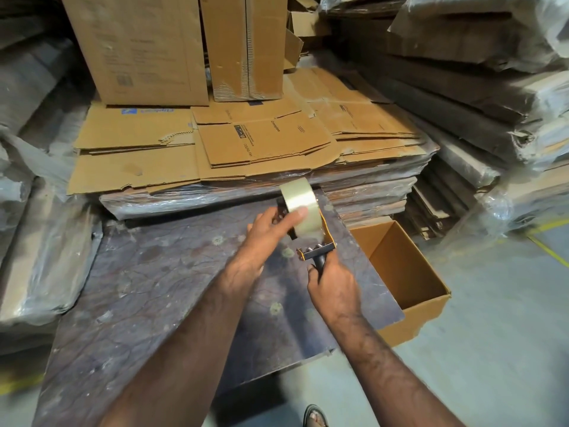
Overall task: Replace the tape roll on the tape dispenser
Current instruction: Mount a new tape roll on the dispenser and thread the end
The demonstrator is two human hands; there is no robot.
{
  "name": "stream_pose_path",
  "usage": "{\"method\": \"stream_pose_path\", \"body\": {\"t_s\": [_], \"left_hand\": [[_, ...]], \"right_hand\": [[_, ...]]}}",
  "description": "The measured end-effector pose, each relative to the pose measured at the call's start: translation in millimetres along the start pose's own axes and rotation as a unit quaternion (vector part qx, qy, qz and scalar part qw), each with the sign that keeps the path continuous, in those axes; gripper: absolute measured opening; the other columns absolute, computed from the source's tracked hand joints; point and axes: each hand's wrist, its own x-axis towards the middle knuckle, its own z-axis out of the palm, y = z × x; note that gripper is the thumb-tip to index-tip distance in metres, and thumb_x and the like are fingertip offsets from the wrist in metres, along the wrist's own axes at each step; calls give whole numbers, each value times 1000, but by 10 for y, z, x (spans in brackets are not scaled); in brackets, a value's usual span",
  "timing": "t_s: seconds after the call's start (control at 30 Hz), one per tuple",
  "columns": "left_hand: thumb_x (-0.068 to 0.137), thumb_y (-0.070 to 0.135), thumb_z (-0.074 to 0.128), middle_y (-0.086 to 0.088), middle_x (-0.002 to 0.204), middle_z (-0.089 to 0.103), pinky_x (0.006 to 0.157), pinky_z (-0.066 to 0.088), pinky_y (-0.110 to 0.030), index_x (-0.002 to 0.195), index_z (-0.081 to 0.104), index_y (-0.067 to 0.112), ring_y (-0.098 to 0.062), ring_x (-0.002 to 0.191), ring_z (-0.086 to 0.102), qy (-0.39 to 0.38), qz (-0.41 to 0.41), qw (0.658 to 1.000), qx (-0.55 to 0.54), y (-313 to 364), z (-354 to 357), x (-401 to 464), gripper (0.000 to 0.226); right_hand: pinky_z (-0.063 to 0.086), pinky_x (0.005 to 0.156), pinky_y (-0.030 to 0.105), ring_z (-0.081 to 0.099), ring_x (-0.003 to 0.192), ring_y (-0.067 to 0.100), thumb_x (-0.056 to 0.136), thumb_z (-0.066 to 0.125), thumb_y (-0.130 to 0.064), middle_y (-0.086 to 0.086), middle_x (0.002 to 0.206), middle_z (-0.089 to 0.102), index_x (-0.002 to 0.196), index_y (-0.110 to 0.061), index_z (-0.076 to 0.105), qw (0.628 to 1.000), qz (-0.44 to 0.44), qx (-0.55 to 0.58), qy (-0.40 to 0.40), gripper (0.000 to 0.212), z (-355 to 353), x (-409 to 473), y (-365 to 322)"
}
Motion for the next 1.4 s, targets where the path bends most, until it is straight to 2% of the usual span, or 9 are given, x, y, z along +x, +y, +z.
{"method": "stream_pose_path", "body": {"t_s": [0.1,0.2,0.3,0.37,0.47,0.63,0.97,1.17,1.4], "left_hand": [[54,81,75,10,120,54,108,32,-49,142,44,51,-18,124,37,22,109,984,137,-52,3,116,98],[65,65,84,13,119,54,90,24,-40,156,18,52,-12,119,33,54,139,968,201,-10,33,147,113],[65,62,85,13,119,52,87,26,-40,158,12,49,-14,119,34,76,153,951,256,11,73,185,119],[63,63,84,13,123,50,87,27,-41,158,15,45,-14,122,35,80,153,948,268,-22,90,195,119],[61,63,85,15,128,44,87,26,-39,142,43,42,-14,126,36,126,171,946,246,-125,110,179,93],[58,60,86,10,145,32,97,27,-42,102,62,41,-15,137,26,186,191,929,257,-189,142,128,54],[74,54,81,4,169,17,109,17,-49,93,76,36,-20,156,-2,164,112,914,354,-70,118,152,27],[78,38,79,12,159,34,98,17,-43,74,75,30,-17,148,14,182,178,910,326,-83,167,124,10],[79,39,80,8,124,45,90,17,-35,76,74,30,-16,122,36,163,285,849,413,-9,116,95,11]], "right_hand": [[53,84,40,68,105,36,99,58,-35,15,109,72,126,-10,54,1000,9,23,-17,37,-24,47,11],[52,85,38,67,104,34,98,59,-35,13,108,71,123,-11,58,997,18,56,-46,34,-70,54,-26],[60,81,45,71,90,31,91,62,-37,8,97,70,112,-17,60,989,36,117,-82,29,-71,51,-33],[62,75,48,73,77,29,86,63,-36,8,87,72,103,-19,61,978,60,171,-106,23,-56,85,0],[57,55,38,61,51,22,88,65,-16,10,69,63,90,-11,60,935,109,302,-151,8,-77,105,14],[50,47,29,52,46,18,89,62,-5,7,60,58,89,-6,60,886,146,399,-184,2,-89,71,-5],[53,47,30,54,46,18,87,68,-7,10,65,59,93,-5,59,887,146,394,-191,10,-144,72,-13],[50,44,29,52,44,16,83,82,-15,6,58,57,88,-4,62,884,140,400,-195,24,-191,91,0],[50,42,26,51,43,15,80,84,-6,5,55,55,85,-5,64,824,195,477,-236,20,-312,116,76]]}}
